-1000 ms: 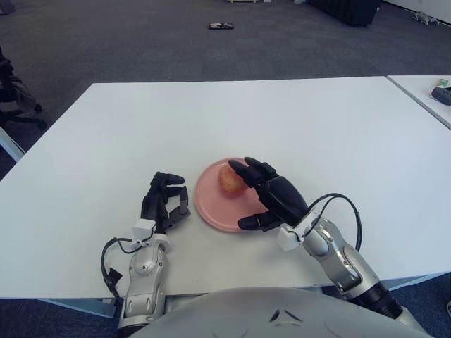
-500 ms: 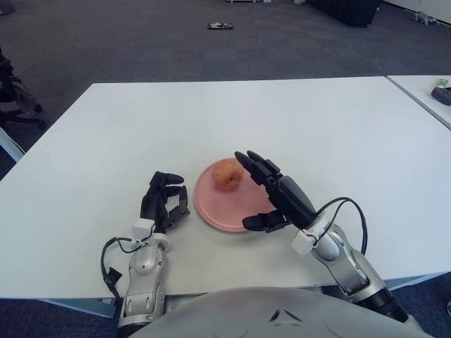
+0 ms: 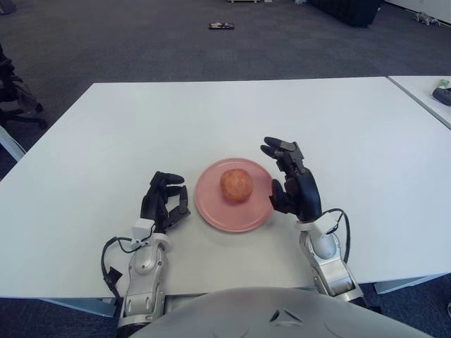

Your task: Put the apple into the plate.

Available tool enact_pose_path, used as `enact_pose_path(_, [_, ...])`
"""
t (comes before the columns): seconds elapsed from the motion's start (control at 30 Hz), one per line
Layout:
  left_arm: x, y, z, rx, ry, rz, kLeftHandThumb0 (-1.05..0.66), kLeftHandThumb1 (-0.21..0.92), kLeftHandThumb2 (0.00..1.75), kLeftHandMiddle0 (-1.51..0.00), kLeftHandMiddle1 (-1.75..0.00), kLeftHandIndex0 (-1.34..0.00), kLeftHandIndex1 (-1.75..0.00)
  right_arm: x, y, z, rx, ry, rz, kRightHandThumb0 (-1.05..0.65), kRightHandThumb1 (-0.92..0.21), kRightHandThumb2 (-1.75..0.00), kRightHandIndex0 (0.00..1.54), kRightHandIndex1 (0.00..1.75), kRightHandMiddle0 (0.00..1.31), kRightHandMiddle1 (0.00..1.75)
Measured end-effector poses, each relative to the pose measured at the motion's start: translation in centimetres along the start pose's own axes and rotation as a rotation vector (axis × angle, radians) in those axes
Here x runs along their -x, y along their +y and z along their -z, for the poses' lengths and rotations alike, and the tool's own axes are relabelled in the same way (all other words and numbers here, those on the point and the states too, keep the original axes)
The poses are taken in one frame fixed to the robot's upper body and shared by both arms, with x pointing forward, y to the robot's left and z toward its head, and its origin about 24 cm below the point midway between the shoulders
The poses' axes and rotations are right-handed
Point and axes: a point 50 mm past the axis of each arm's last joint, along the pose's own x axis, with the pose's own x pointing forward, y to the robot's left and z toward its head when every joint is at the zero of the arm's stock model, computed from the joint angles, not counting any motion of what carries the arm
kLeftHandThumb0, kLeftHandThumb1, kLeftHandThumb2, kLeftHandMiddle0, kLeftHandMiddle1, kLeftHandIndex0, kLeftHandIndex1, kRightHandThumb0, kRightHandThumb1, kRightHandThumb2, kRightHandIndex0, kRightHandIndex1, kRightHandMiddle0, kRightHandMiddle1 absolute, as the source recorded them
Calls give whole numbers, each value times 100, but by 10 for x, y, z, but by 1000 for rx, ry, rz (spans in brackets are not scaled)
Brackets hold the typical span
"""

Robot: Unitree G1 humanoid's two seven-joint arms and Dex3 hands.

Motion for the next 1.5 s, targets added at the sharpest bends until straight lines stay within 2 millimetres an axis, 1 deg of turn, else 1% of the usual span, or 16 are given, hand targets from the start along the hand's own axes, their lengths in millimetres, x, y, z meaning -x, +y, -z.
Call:
enact_pose_path(0.1, [0, 0, 0, -3, 2, 3, -40, 58, 99, -64, -173, -41, -175, 1, -7, 8, 17, 107, 104, -39, -77, -75, 38, 146, 27, 173])
enact_pose_path(0.23, [0, 1, 0, -3, 4, 4, -40, 58, 99, -64, -172, -41, -175, 7, -15, 20, 42, 252, 204, -37, -78, -72, 37, 152, 27, 174])
enact_pose_path(0.43, [0, 1, 0, -12, 3, 7, -41, 58, 100, -65, -171, -41, -175, 13, -25, 33, -4, 373, 272, -37, -78, -73, 35, 153, 27, 175])
enact_pose_path(0.5, [0, 1, 0, -11, 2, 8, -41, 57, 100, -65, -170, -41, -175, 15, -27, 36, -15, 394, 283, -37, -78, -73, 38, 151, 27, 175])
enact_pose_path(0.8, [1, 1, 0, -8, 2, 4, -41, 56, 101, -67, -169, -42, -175, 21, -35, 39, -2, 425, 323, -37, -76, -75, 44, 145, 28, 175])
enact_pose_path(1.13, [1, 1, 1, 2, -1, 11, -41, 57, 100, -66, -168, -41, -175, 27, -39, 41, 0, 446, 312, -36, -79, -71, 49, 138, 26, 175])
enact_pose_path(1.5, [1, 1, 1, 3, 0, 12, -40, 58, 99, -66, -169, -41, -175, 26, -40, 42, 5, 458, 267, -36, -81, -69, 47, 134, 25, 175])
